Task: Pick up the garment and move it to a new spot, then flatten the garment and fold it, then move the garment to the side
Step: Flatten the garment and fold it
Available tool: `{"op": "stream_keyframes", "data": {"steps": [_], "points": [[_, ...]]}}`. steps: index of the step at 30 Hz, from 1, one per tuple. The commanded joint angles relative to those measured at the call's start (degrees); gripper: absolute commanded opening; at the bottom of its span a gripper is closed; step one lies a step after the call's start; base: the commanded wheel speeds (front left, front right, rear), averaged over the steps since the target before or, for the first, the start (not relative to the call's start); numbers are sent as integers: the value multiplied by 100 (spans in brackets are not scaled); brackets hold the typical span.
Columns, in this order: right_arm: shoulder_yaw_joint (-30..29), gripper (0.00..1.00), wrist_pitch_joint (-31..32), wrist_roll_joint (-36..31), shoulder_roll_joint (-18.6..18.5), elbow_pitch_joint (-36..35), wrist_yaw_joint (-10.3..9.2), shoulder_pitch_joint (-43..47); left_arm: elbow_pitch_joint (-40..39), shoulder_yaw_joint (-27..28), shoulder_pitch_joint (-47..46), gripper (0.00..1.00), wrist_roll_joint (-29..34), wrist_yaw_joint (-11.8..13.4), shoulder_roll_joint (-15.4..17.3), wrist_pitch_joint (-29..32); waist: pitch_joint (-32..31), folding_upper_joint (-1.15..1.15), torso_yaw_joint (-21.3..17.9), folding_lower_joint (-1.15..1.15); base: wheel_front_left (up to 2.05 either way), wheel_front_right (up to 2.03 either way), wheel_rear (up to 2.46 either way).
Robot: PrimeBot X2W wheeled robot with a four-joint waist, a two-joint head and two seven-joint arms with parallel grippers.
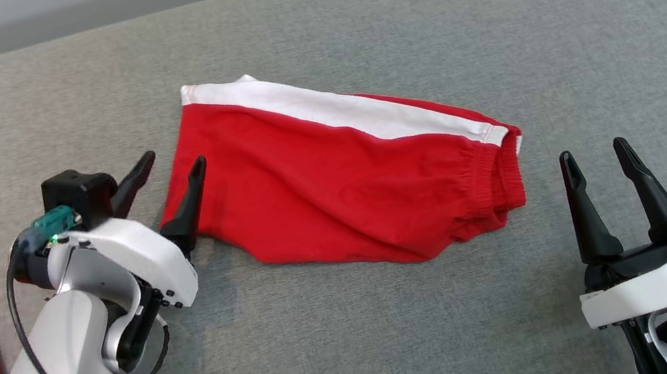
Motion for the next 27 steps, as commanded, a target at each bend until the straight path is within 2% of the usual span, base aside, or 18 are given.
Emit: {"op": "stream_keyframes", "data": {"steps": [1,5,10,16,18,23,27], "points": [[27,100,-40,44,-24,15,1,-62,159,-40,-139,100,-96,-65,-8,107,61,0,-80,0,0,0,0],[77,100,-40,107,-24,41,1,-93,840,-177,-393,100,-283,-201,-8,472,123,0,-169,0,0,0,0],[120,100,-40,147,-24,52,1,-98,1566,-273,-537,100,-483,-249,-16,764,159,0,-216,0,0,0,0],[128,100,-40,173,-23,81,1,-104,1866,-520,-444,100,-904,-306,-243,1290,150,0,-199,0,0,0,0],[138,100,-40,196,-23,69,1,-128,1784,-626,-404,0,-1126,-313,-308,1461,156,0,-192,0,0,0,0],[111,100,-40,219,-24,52,1,-127,1409,-847,-342,0,-1526,-312,-220,1636,153,0,-179,0,0,0,0],[66,100,-40,218,-24,44,1,-88,1136,-746,-280,0,-1807,-300,-74,1301,104,0,-166,0,0,0,0]]}}
